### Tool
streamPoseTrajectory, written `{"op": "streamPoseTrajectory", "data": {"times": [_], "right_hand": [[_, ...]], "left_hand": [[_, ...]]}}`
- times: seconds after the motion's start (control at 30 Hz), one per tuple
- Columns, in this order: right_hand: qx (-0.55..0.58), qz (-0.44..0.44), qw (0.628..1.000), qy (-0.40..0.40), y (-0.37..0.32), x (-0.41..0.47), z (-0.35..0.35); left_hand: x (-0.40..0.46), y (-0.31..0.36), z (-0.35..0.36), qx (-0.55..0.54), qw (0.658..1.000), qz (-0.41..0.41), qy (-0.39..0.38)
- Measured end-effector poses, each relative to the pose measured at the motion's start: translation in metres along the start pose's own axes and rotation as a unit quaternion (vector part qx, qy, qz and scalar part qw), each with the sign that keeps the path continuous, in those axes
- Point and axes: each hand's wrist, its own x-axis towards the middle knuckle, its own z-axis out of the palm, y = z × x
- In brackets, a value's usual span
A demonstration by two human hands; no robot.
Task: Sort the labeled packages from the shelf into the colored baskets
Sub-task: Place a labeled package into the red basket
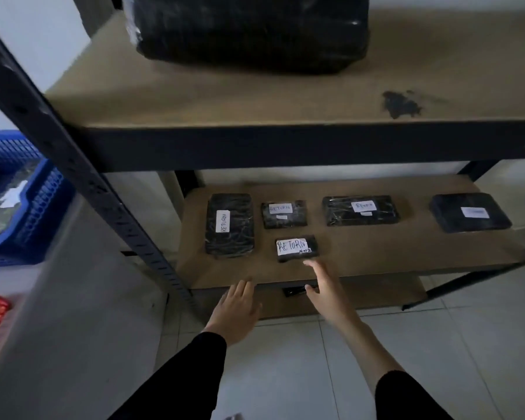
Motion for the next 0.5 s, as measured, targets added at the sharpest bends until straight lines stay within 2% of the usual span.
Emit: {"op": "streamPoseTrajectory", "data": {"times": [0.17,0.3,0.37,0.5], "right_hand": [[-0.061,-0.048,0.997,0.005,0.024,0.036,0.002],[-0.174,-0.085,0.980,-0.045,0.042,0.057,0.007],[-0.184,-0.095,0.976,-0.061,0.047,0.065,0.012],[-0.195,-0.090,0.974,-0.067,0.045,0.090,0.013]], "left_hand": [[0.044,0.001,0.030,0.004,1.000,0.015,0.008],[0.058,0.004,0.052,0.043,0.999,-0.011,-0.007],[0.057,0.001,0.063,0.092,0.996,-0.015,0.009],[0.057,-0.001,0.070,0.123,0.992,-0.015,0.023]]}}
